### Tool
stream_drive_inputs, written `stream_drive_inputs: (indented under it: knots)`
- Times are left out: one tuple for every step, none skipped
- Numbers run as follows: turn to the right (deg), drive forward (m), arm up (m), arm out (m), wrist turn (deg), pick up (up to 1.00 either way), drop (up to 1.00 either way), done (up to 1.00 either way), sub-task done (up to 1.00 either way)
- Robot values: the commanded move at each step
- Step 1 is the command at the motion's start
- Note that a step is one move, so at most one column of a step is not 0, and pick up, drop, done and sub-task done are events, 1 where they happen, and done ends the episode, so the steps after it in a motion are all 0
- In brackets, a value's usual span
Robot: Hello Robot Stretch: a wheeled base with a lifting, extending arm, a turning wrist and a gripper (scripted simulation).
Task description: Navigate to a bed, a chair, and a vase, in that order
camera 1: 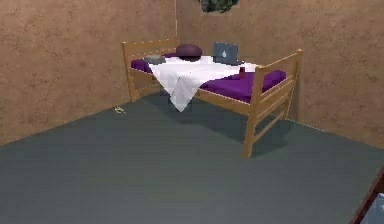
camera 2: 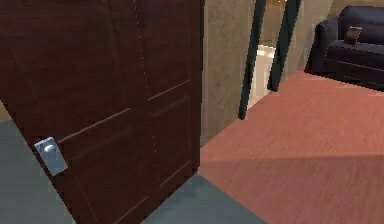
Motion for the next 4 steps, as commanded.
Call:
stream_drive_inputs:
  knots:
    - [21.0,0.0,0.0,0.0,0.0,0.0,0.0,0.0,0.0]
    - [0.0,1.0,0.0,0.0,0.0,0.0,0.0,0.0,0.0]
    - [0.0,0.15,0.0,0.0,0.0,0.0,0.0,0.0,0.0]
    - [-27.0,0.0,0.0,0.0,0.0,0.0,0.0,0.0,0.0]
